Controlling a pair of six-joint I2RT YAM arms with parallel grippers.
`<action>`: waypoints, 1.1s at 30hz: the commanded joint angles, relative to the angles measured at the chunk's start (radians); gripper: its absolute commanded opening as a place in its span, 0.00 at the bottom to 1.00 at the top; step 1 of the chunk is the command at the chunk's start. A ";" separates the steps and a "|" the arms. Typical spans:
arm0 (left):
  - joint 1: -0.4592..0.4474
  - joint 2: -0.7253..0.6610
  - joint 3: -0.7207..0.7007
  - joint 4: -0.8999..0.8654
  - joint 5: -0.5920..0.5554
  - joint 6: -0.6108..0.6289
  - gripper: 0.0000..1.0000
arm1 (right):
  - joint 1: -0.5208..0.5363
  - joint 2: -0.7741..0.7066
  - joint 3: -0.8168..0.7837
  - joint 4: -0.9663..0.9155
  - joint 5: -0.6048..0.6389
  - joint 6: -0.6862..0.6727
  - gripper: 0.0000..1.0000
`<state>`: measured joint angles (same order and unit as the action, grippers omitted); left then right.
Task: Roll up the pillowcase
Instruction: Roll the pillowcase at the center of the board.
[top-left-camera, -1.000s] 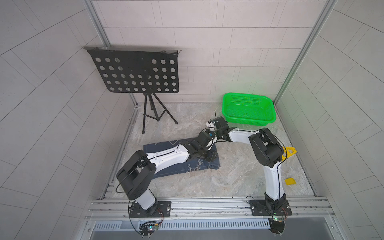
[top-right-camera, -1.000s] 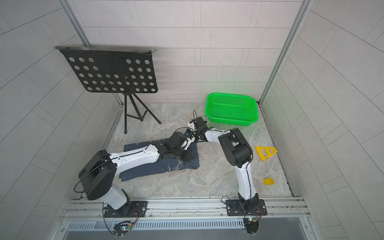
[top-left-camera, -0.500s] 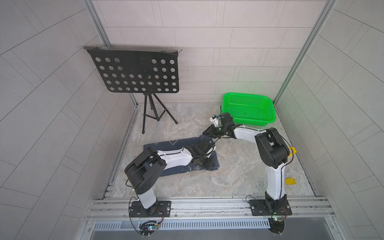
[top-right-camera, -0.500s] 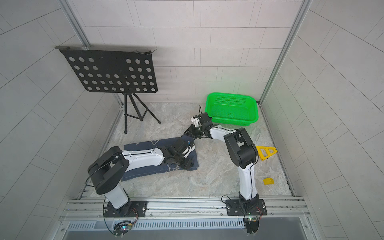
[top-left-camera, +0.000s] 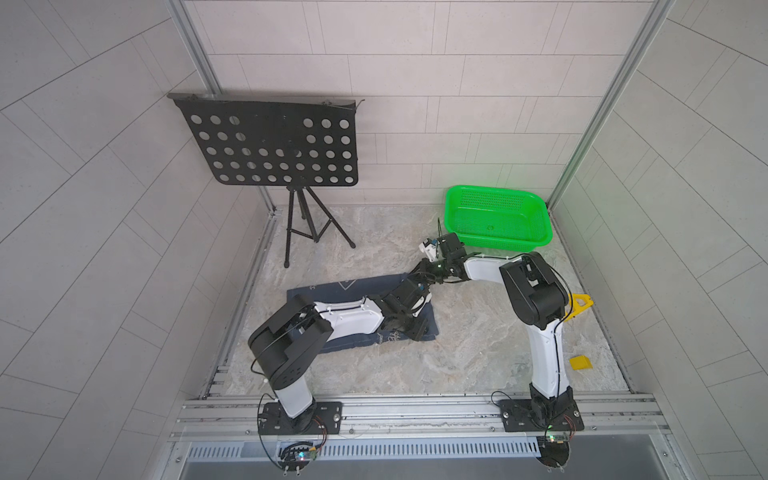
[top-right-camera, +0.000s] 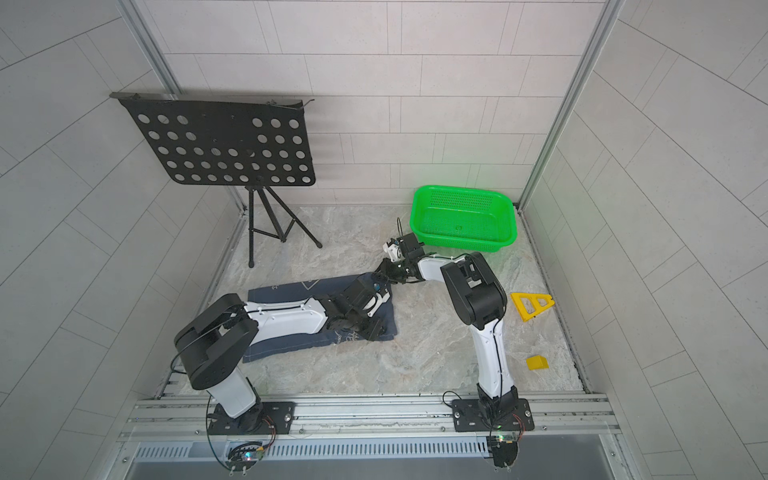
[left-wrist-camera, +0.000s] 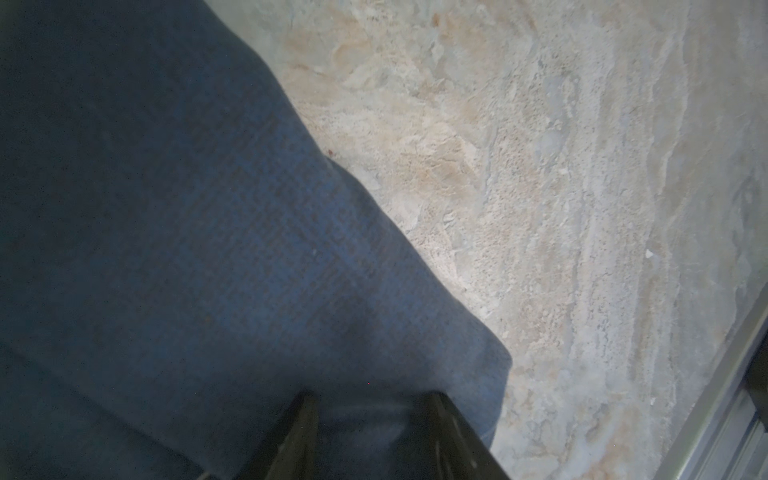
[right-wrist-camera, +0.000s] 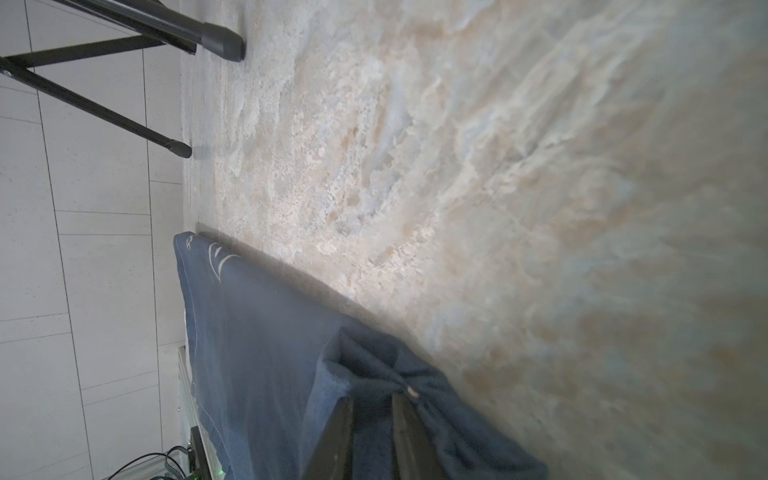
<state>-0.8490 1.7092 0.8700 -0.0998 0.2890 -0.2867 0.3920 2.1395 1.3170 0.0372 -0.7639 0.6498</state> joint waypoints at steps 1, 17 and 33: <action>0.001 0.010 -0.053 -0.059 -0.005 0.009 0.52 | -0.011 0.057 0.005 -0.042 0.110 -0.065 0.23; 0.009 -0.135 0.104 -0.192 0.052 0.009 0.61 | -0.086 -0.298 -0.116 -0.058 0.046 -0.013 0.50; 0.135 -0.010 0.154 -0.166 -0.131 0.090 0.54 | -0.110 -0.408 -0.503 0.126 -0.073 0.168 0.59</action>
<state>-0.7158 1.6821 1.0046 -0.2817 0.2100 -0.2287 0.2703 1.7061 0.8223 0.0540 -0.7975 0.7513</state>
